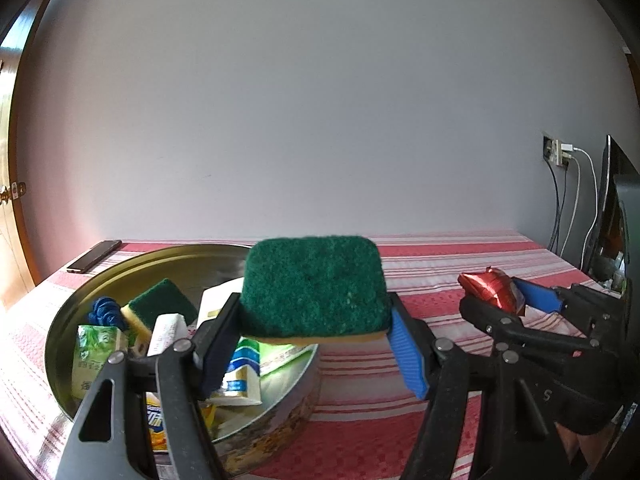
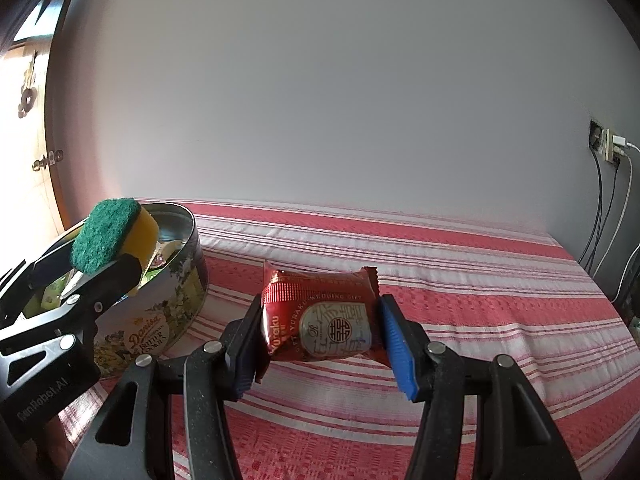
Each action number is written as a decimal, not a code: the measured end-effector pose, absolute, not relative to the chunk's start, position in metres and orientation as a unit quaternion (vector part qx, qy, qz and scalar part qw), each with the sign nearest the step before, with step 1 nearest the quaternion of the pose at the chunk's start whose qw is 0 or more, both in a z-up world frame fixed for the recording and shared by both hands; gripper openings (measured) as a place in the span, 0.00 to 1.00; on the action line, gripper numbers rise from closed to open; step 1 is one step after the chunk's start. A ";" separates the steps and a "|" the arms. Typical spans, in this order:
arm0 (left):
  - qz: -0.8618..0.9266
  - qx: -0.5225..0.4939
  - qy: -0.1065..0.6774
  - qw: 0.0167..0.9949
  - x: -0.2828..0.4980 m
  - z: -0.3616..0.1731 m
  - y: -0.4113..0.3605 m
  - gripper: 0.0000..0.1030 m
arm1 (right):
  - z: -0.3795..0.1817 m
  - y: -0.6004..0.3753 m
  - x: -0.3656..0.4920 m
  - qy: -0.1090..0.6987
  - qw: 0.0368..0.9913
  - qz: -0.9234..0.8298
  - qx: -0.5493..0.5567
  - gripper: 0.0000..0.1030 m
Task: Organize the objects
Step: 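Carry the sponge with left gripper while right carries the red packet over the tin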
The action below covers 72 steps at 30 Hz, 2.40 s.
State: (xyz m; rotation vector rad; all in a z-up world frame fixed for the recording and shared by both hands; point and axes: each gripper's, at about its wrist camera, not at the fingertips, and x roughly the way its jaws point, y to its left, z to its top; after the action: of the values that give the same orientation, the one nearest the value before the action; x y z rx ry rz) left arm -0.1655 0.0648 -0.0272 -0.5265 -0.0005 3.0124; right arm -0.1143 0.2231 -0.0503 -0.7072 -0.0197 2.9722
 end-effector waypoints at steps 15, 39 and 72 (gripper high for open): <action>0.982 -0.187 -0.020 0.018 -0.166 -0.028 0.030 0.67 | -0.050 0.208 -0.127 -0.029 0.017 0.974 -0.224 0.56; 0.985 -0.164 -0.021 -0.037 -0.144 0.005 -0.034 0.67 | -0.006 0.164 -0.123 -0.067 -0.040 0.982 -0.173 0.56; 0.966 -0.245 -0.003 -0.088 -0.186 -0.019 -0.092 0.67 | 0.001 0.111 -0.166 -0.099 -0.097 0.970 -0.201 0.56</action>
State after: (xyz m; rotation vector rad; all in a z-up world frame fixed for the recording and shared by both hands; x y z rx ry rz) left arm -0.1863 -0.0921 -0.0190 -0.8146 -0.0095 3.2170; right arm -0.1665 0.1113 0.0015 -0.6722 -0.3317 3.2498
